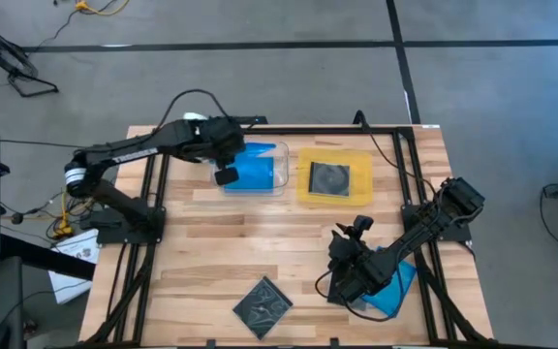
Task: Pick & place jewel cases by type
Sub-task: Put the left blue CD case into the transparent bin
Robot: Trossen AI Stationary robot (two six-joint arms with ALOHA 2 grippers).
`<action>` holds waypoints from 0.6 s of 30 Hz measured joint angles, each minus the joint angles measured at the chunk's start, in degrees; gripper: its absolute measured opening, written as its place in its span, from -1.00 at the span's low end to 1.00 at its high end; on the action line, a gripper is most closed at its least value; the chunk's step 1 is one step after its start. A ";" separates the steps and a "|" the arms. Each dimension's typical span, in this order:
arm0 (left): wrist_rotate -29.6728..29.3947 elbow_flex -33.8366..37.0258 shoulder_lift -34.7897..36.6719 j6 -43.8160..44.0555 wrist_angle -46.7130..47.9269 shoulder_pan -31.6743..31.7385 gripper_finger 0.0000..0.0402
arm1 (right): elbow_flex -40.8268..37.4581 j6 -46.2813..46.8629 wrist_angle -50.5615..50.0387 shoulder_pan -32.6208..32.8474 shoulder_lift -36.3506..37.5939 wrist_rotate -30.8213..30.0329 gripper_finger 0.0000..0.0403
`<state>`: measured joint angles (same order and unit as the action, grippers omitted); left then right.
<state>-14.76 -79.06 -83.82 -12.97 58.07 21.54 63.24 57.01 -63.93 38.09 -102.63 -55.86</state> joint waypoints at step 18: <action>2.24 -14.21 -9.13 -6.52 14.88 -0.17 -0.80 | 0.00 0.02 -0.40 0.00 0.00 0.20 -0.45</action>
<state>-12.53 -93.27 -92.95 -19.49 72.95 21.37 63.24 57.04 -64.34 38.09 -102.63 -55.66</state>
